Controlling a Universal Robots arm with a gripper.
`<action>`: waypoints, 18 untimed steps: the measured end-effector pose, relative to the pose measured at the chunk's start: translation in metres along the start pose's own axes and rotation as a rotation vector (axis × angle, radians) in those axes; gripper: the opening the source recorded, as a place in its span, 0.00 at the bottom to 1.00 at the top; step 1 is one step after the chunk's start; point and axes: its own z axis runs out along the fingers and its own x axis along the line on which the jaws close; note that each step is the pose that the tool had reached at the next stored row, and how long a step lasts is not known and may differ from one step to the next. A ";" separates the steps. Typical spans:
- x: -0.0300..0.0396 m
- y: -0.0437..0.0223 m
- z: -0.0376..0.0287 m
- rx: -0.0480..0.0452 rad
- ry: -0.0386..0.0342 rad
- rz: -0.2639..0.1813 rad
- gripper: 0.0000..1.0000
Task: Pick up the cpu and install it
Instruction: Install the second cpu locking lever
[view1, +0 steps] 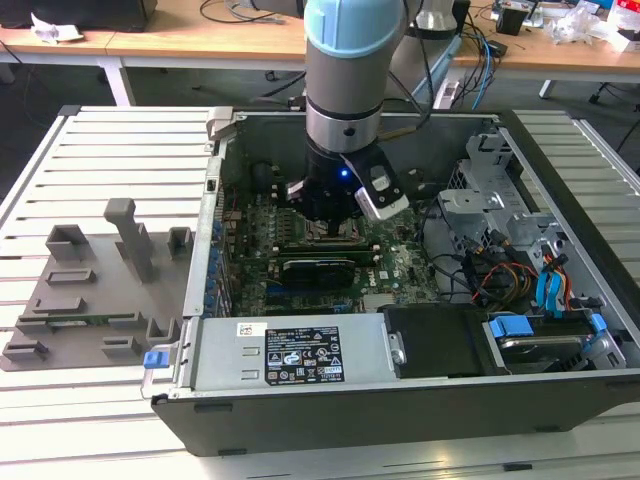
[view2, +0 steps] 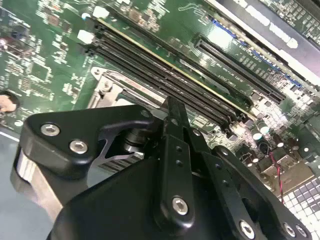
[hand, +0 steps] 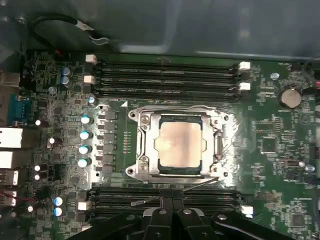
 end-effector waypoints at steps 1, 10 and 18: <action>0.0056 -0.0003 0.0050 0.0000 0.0001 0.000 0.11; 0.0186 -0.0004 0.0094 -0.0002 0.0001 0.000 0.11; 0.0290 0.0002 0.0139 -0.0012 -0.0001 0.000 0.11</action>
